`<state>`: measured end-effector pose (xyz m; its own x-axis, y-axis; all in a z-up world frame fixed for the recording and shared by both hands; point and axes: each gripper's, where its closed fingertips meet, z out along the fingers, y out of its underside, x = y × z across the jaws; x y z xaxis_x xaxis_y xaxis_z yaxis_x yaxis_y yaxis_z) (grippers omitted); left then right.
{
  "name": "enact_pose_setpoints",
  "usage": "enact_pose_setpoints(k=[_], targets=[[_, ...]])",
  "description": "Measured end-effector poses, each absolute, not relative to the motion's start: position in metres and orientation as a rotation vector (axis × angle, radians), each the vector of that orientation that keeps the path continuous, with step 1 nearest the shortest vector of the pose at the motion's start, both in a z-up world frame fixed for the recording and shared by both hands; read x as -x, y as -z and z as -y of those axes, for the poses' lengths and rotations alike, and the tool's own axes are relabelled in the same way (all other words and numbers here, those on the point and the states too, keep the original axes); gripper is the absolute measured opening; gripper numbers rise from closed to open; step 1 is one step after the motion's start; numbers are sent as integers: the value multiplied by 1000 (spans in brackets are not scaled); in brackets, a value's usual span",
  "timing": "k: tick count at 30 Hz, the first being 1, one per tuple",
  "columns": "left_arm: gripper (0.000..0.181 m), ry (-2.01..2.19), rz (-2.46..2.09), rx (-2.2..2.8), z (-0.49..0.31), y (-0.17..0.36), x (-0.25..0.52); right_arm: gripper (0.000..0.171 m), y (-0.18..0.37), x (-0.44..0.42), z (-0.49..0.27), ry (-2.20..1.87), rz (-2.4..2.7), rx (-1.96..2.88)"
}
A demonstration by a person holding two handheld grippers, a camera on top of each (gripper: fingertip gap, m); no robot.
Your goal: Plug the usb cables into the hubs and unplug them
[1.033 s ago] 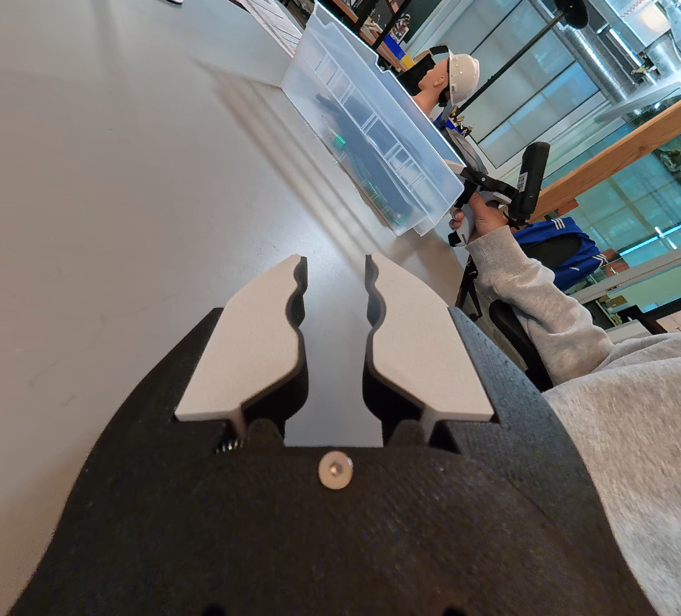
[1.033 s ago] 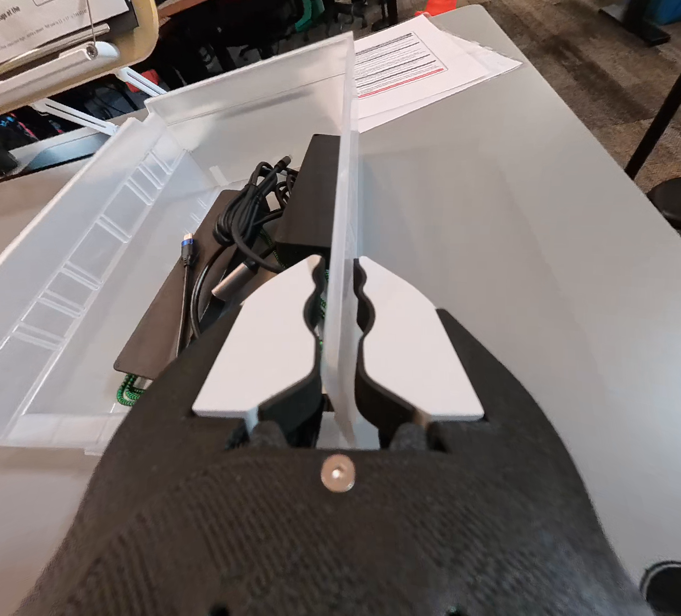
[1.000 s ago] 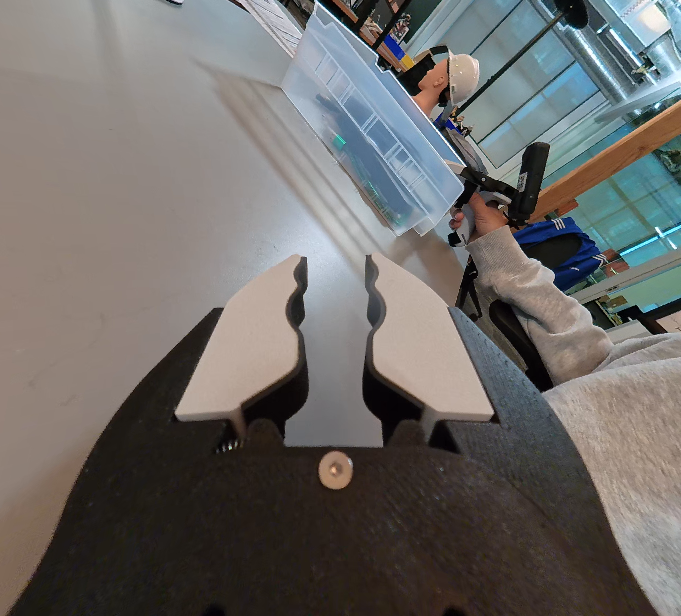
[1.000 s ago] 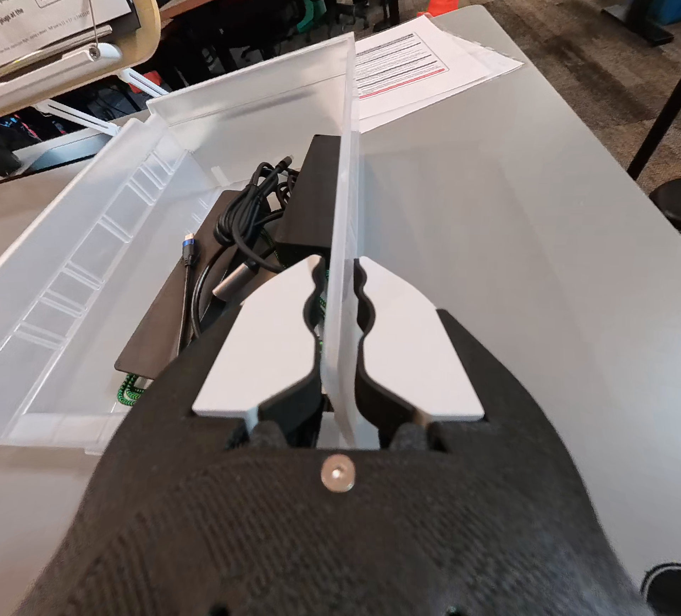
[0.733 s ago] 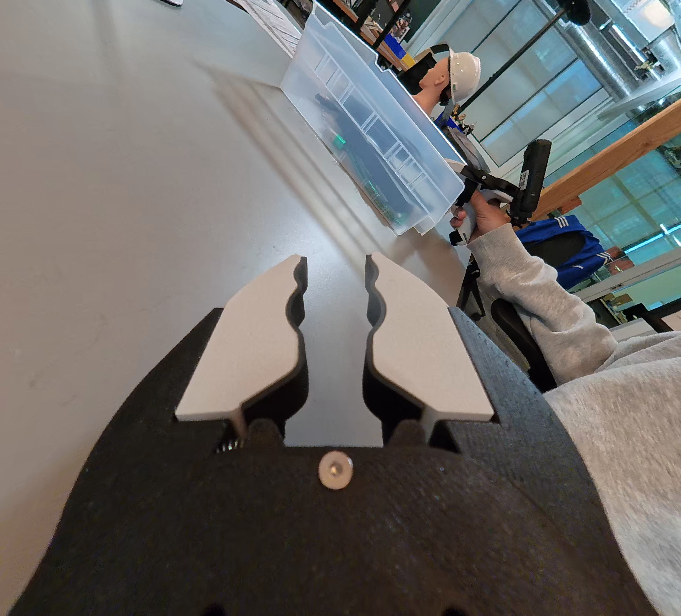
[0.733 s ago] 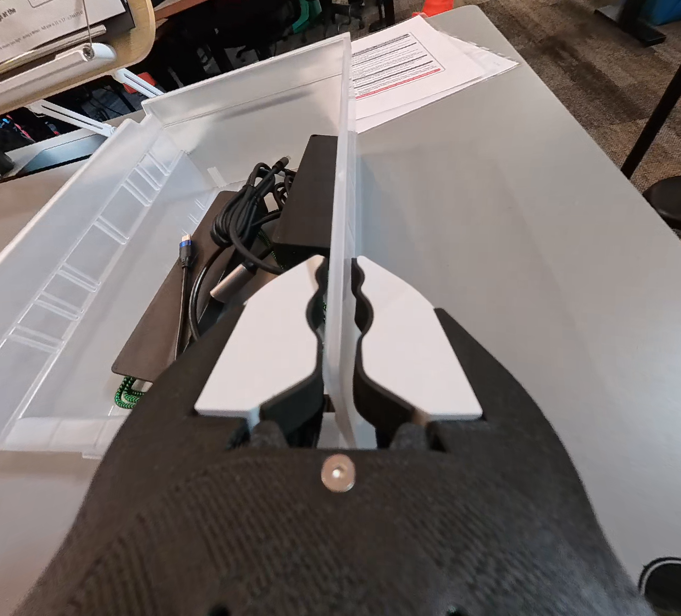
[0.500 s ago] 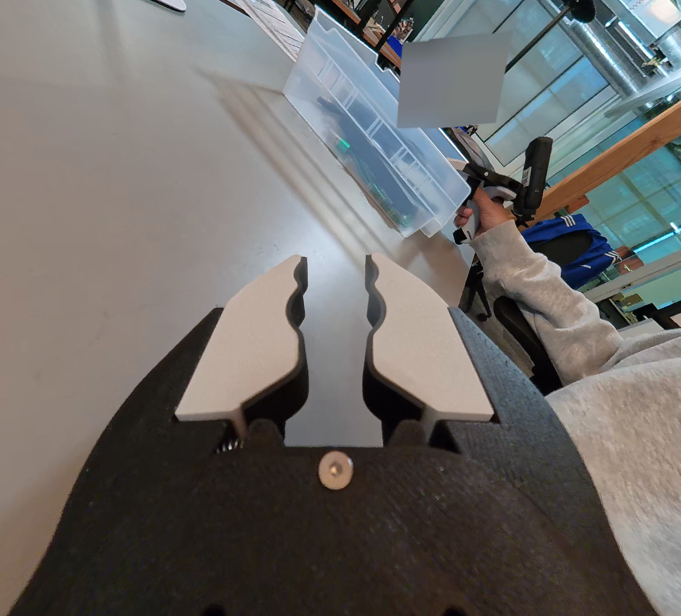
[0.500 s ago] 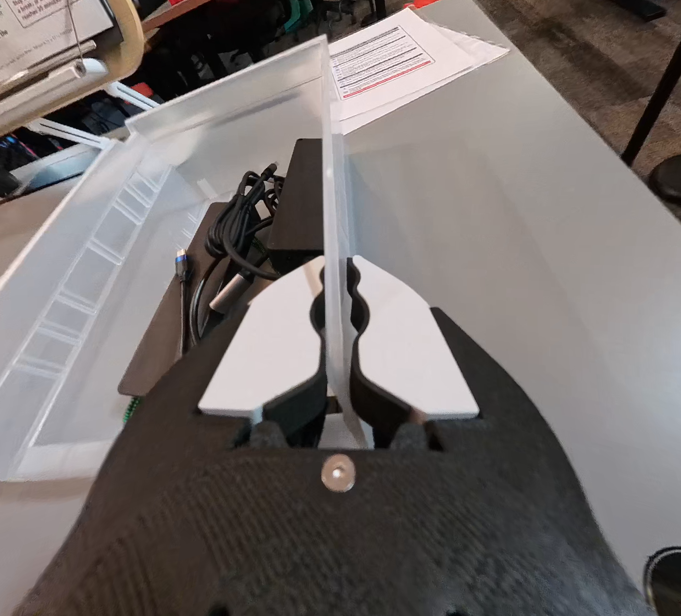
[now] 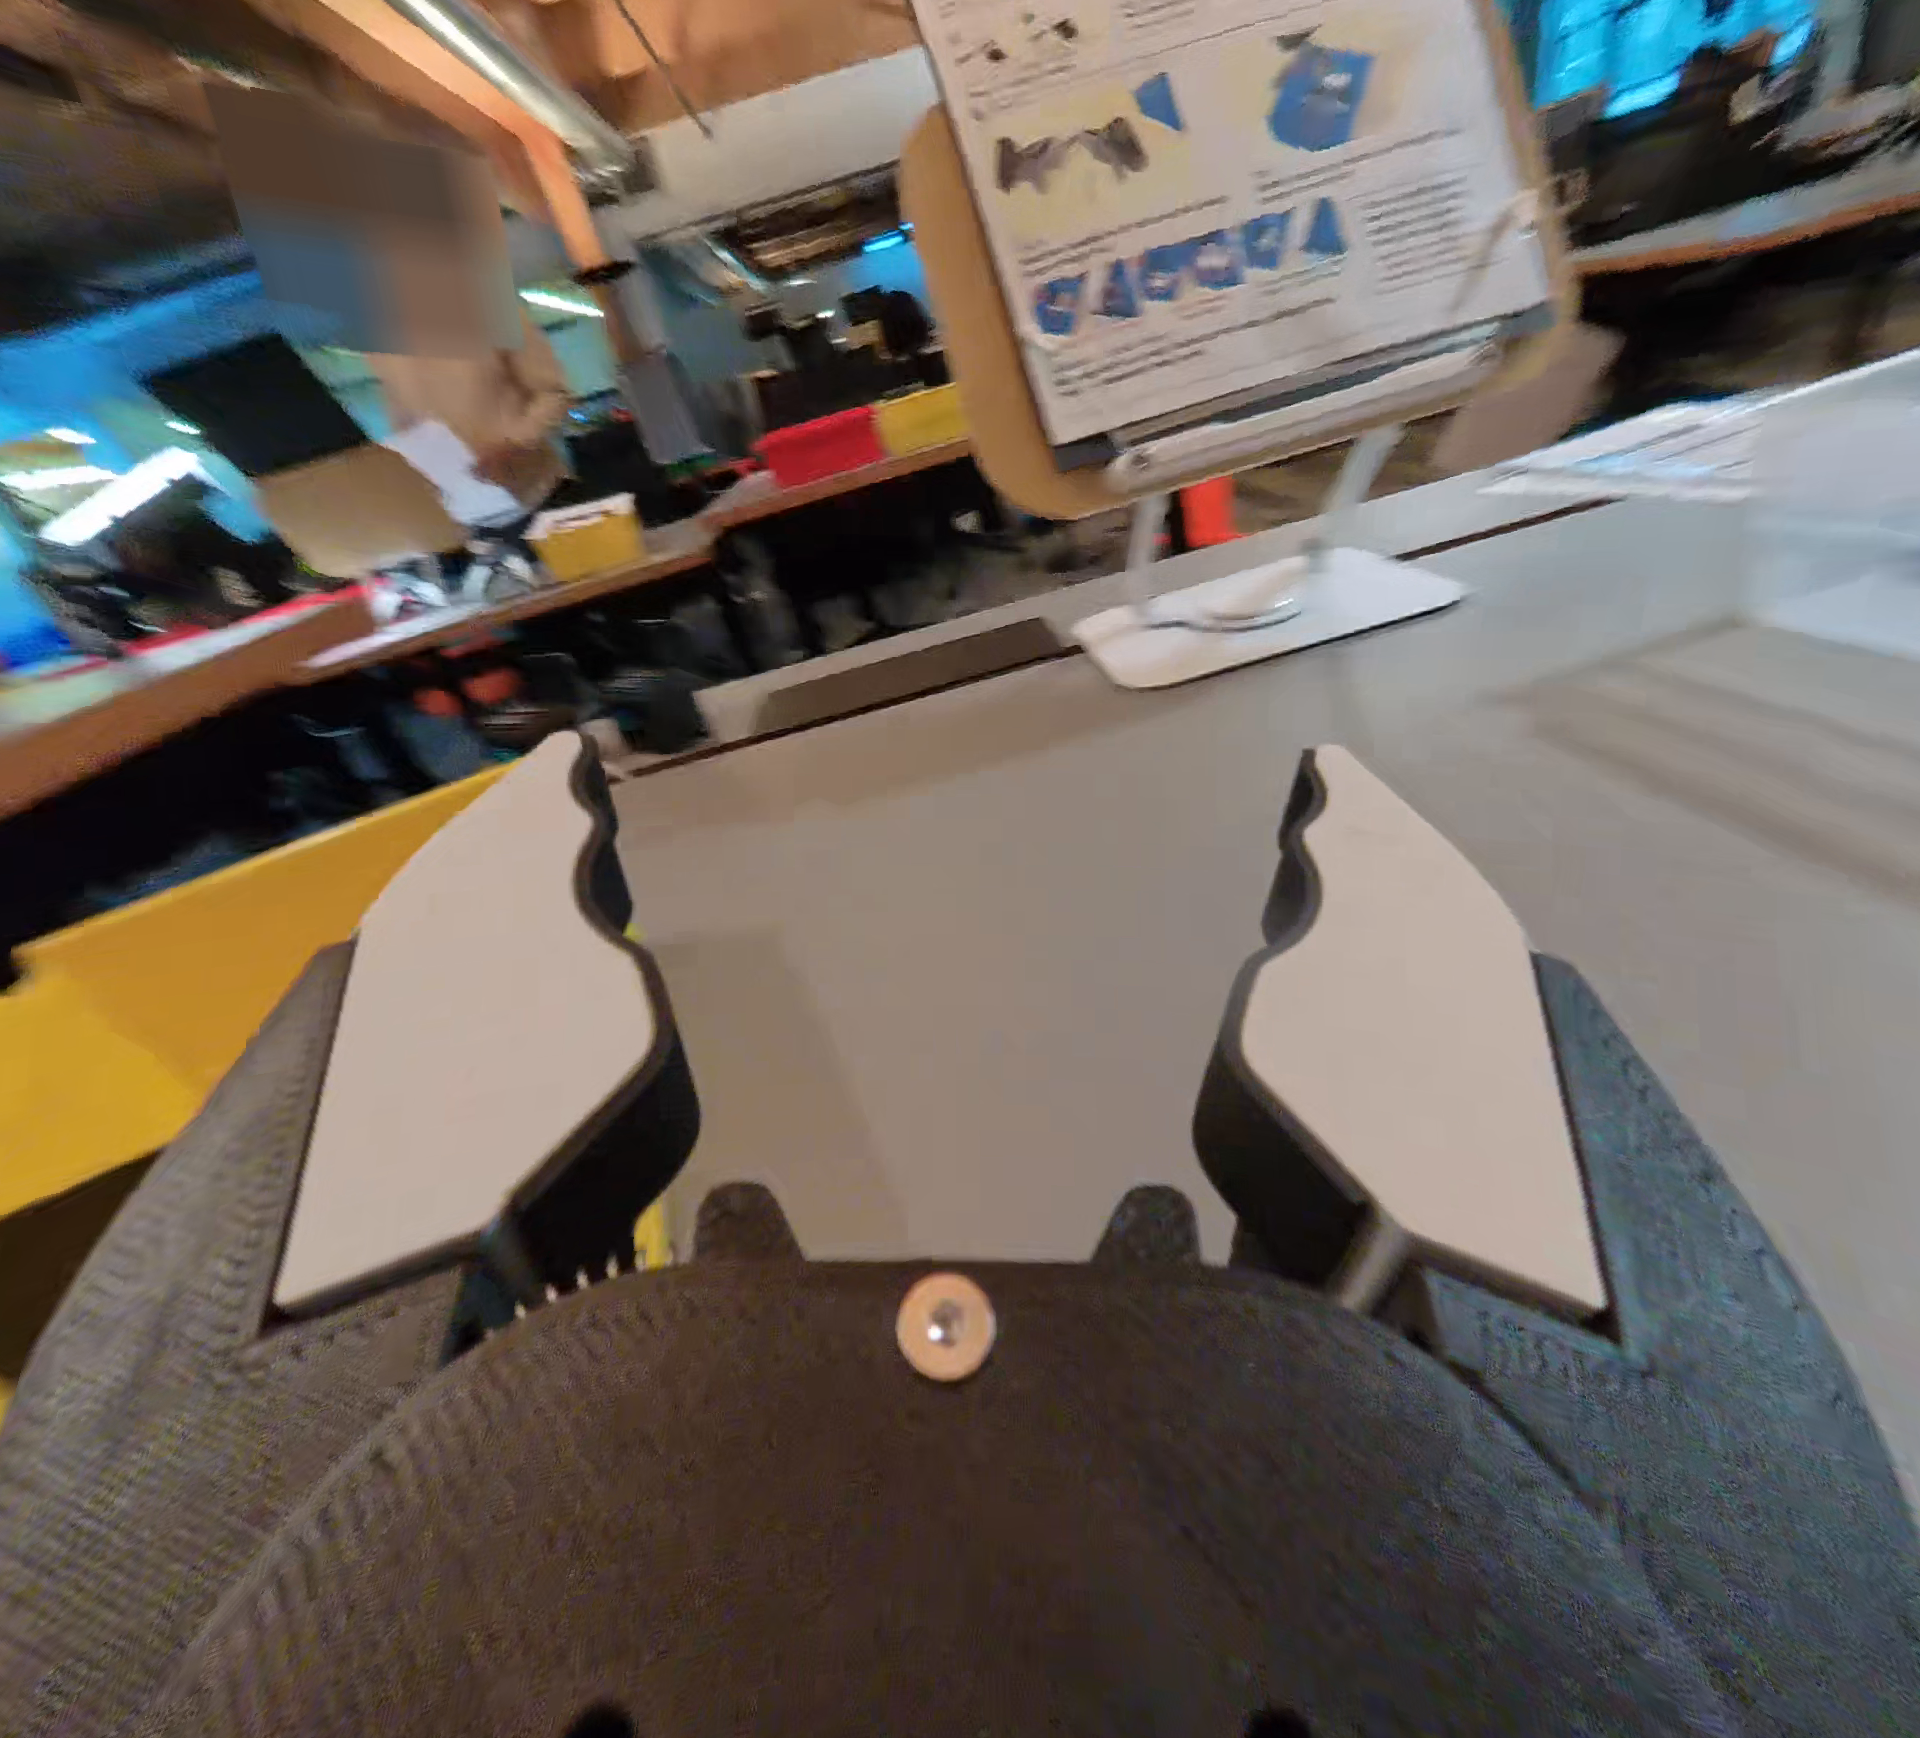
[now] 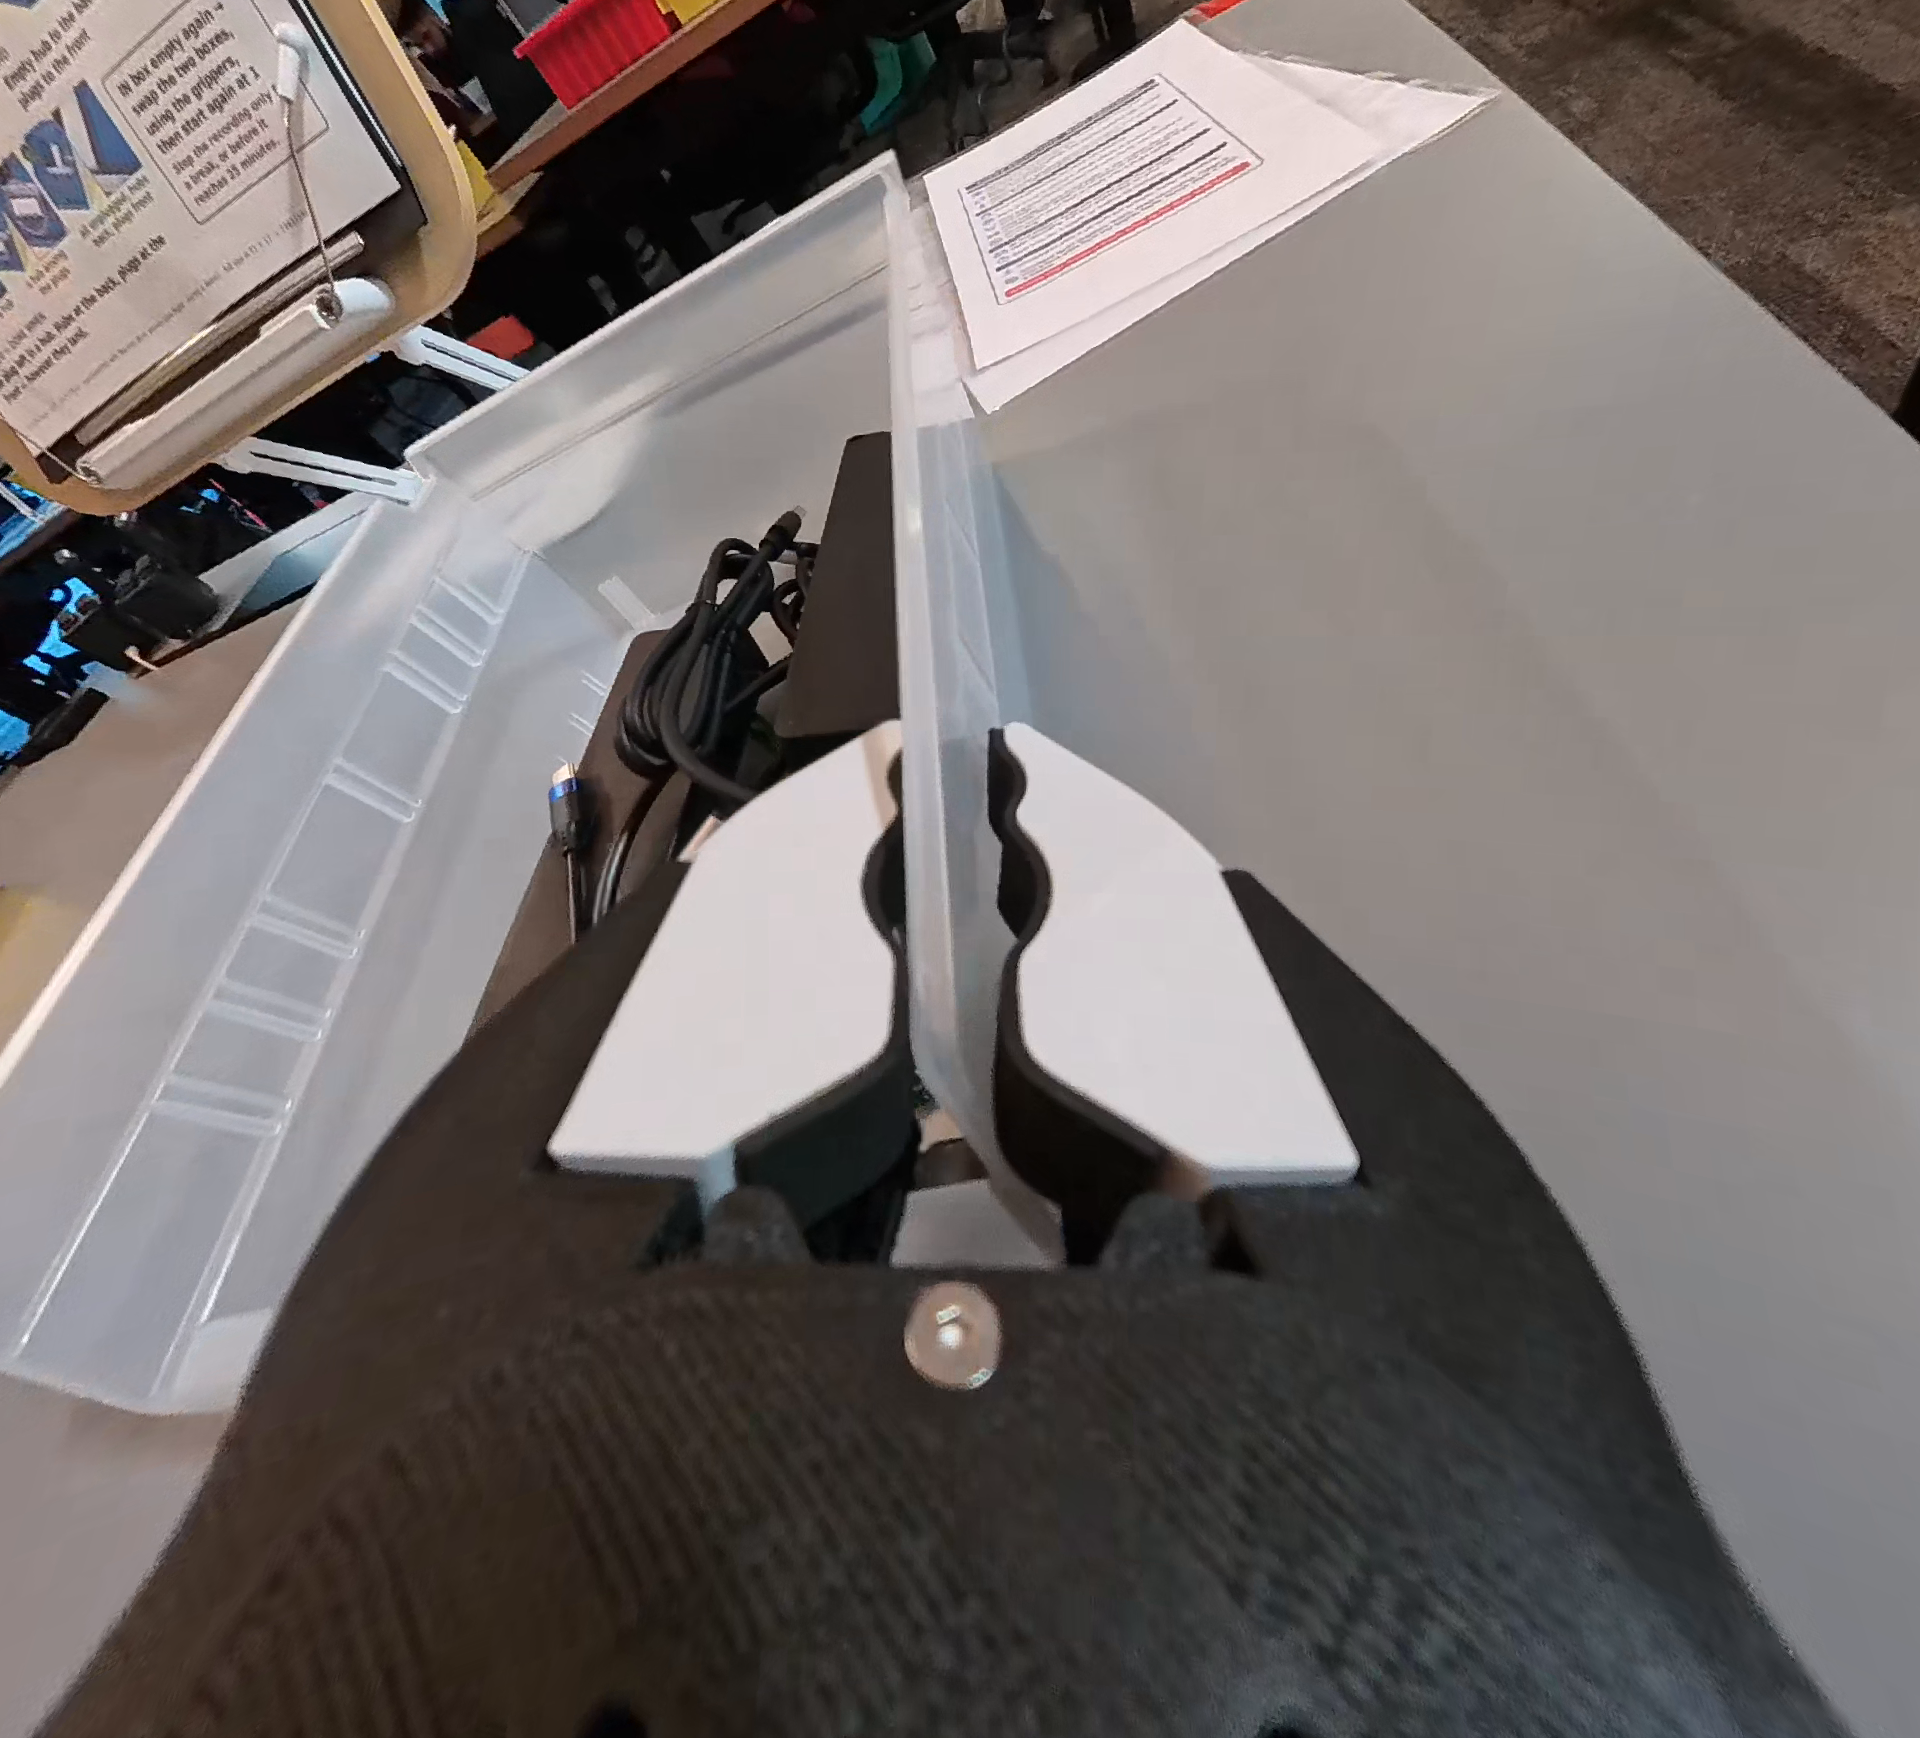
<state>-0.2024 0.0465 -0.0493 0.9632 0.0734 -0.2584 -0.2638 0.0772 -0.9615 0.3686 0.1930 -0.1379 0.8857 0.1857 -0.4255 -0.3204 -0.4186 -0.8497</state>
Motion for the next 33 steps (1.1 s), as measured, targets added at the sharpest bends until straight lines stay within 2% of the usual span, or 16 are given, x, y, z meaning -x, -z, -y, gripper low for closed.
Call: enact_pose_setpoints(k=[1,6,10,14,19,24,33], targets=[[123,-305,-154,1488,-47,52,212,13,138,-368,-193,-570,-103,1920],[138,-368,-6,1685,-56,87,273,14,137,-364,-193,-582,-98,1918],[136,-388,47,1812,-55,109,303,15,137,-362,-193,-585,-94,1917],[121,-297,111,1914,-54,130,314,13,138,-359,-193,-557,-72,1926],[104,-324,82,1946,-52,134,318,8,140,-347,-193,-460,8,1956],[79,-292,67,1968,-52,139,317,6,140,-322,-191,-380,166,1981],[53,-119,126,2038,-51,154,316,5,140,-256,-178,-370,445,1981]])
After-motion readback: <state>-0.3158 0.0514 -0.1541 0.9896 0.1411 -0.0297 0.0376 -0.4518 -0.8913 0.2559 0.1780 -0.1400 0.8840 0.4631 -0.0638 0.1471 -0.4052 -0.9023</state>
